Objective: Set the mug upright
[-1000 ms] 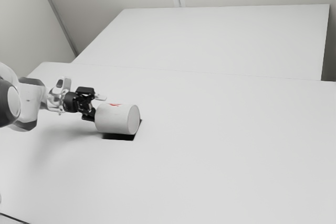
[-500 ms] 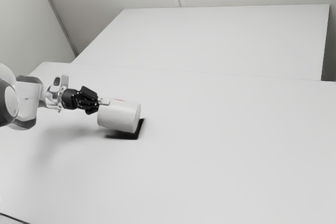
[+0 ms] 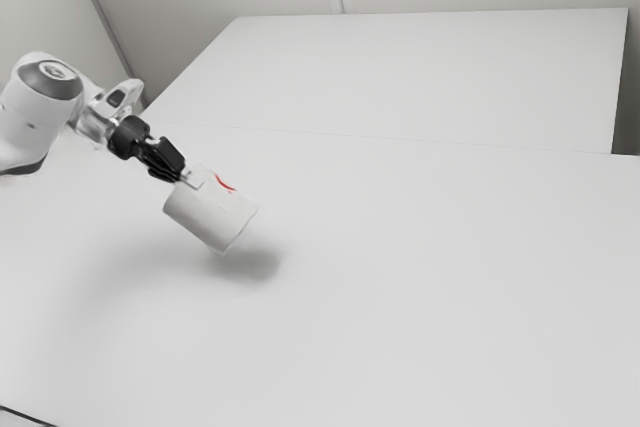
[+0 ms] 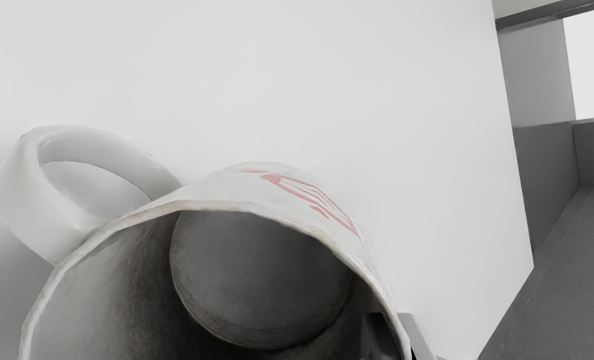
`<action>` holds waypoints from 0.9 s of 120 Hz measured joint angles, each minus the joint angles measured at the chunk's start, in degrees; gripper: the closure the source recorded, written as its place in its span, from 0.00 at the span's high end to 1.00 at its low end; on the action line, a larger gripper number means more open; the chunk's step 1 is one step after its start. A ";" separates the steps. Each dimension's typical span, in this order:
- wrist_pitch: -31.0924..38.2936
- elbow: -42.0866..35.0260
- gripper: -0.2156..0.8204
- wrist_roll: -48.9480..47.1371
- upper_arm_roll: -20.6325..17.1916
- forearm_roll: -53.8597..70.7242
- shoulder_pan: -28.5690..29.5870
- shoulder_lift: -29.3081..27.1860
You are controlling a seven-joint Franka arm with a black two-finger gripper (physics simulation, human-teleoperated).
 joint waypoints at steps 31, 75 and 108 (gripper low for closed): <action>13.72 1.40 0.03 -10.28 -10.45 29.62 -0.62 -2.93; 31.06 -8.19 0.03 -21.68 -14.15 43.16 -0.95 -3.05; 37.41 -12.08 0.18 -28.30 -14.49 44.51 -1.41 -2.11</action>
